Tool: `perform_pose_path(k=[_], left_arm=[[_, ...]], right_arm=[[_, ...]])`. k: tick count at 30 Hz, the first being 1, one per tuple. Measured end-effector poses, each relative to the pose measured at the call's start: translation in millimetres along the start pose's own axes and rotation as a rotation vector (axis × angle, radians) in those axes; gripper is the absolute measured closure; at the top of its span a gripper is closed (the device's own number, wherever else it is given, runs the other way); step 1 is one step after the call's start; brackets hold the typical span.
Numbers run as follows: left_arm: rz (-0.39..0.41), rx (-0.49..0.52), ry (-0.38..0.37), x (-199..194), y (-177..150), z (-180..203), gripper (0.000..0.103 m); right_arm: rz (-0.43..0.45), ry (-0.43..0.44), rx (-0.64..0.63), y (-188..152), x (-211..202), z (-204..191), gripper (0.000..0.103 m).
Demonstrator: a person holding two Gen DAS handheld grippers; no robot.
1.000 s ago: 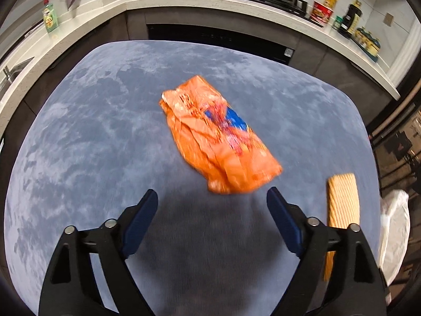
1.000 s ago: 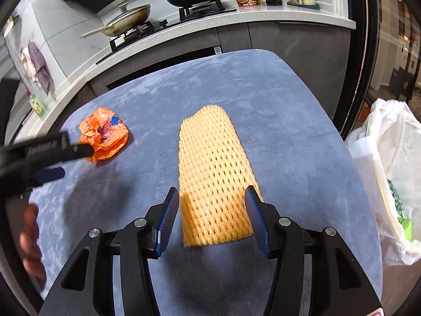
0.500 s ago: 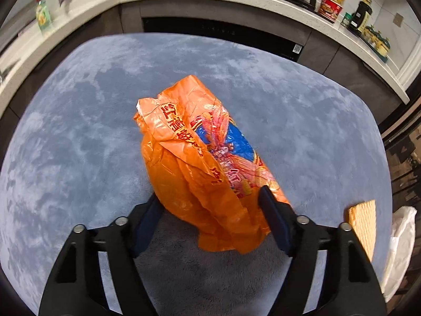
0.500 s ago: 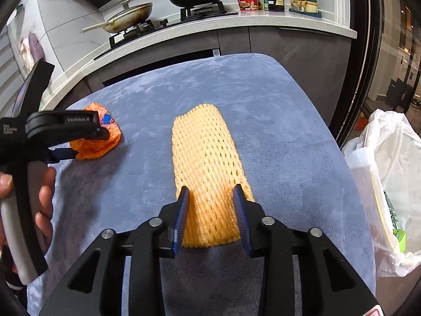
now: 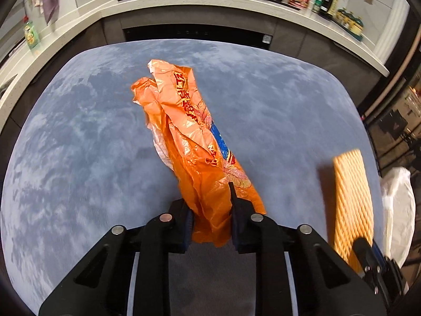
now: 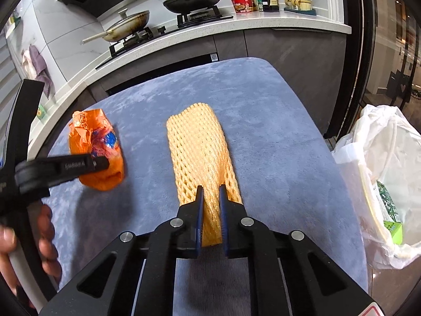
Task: Collect trash
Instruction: 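Grasp the orange wrapper with the left gripper while the right grasps the foam sleeve, then carry the orange wrapper and foam sleeve over the bin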
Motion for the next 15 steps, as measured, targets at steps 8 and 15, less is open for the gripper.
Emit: perform_pose_path(k=[8,15], left_arm=[[0.007,0.062,-0.031,-35,-37,22,0.082],[0.033,0.134,-0.073,-70,-65,56,0.082]], right_arm=[[0.047,-0.005,0.023,-9,-35,11,0.093],[0.103,-0.026,0.074,-17,-71,36,0.093]])
Point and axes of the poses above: each gripper's, at about its wrist camera, not at the fingertips, and x roughly the way its jaws point, z to its right, y to its top, the point moved 2 cm from there along x, roughly the way its jaws point, and after that the axes turned 15 degrees about -x, right-handed, at the moved point
